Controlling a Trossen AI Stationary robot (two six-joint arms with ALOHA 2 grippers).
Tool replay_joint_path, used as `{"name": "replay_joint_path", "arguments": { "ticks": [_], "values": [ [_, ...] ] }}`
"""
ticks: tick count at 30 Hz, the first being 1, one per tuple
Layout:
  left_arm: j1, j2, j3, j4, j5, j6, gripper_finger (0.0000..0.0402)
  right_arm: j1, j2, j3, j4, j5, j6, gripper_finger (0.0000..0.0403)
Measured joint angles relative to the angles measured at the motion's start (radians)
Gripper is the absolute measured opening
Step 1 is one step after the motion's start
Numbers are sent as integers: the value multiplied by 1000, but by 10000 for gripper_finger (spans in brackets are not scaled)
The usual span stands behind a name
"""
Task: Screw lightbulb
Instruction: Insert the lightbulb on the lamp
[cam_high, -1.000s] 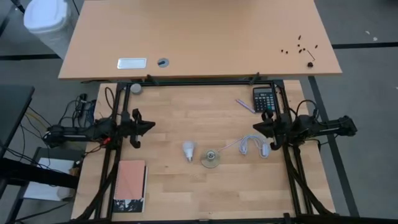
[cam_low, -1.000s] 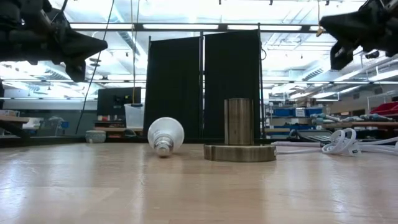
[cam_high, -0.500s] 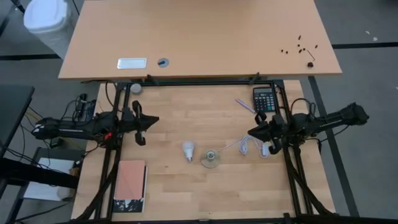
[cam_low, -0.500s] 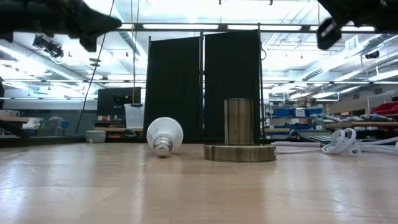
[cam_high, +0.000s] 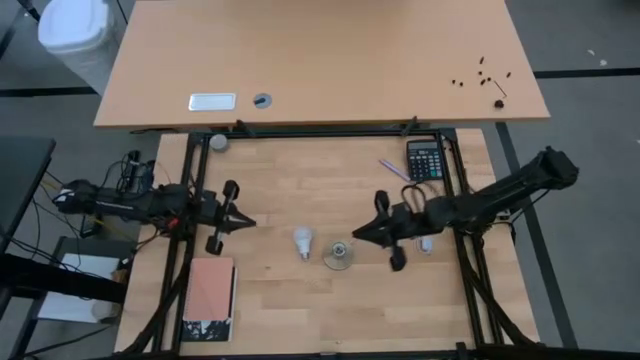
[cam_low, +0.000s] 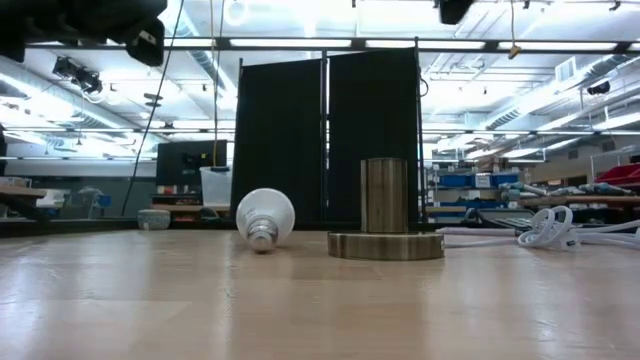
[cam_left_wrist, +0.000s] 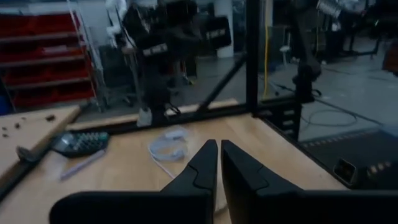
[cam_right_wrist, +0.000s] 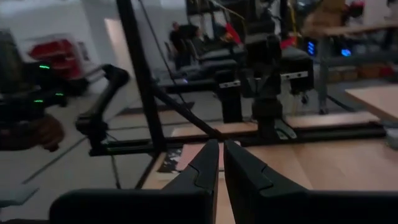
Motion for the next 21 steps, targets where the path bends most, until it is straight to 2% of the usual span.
{"name": "replay_joint_path", "arguments": {
  "ticks": [6,13,17,21],
  "values": [
    [-80,28,0,-17,-120,-131,26,16,191,179,-95,104,97,35],
    [-169,57,0,-19,-121,-125,26,-15,368,337,-166,103,229,41],
    [-214,62,0,-19,-122,-79,26,-36,465,411,-184,100,228,71],
    [-235,61,0,-13,-139,-65,26,-70,551,490,-249,92,238,122]
  ]
}}
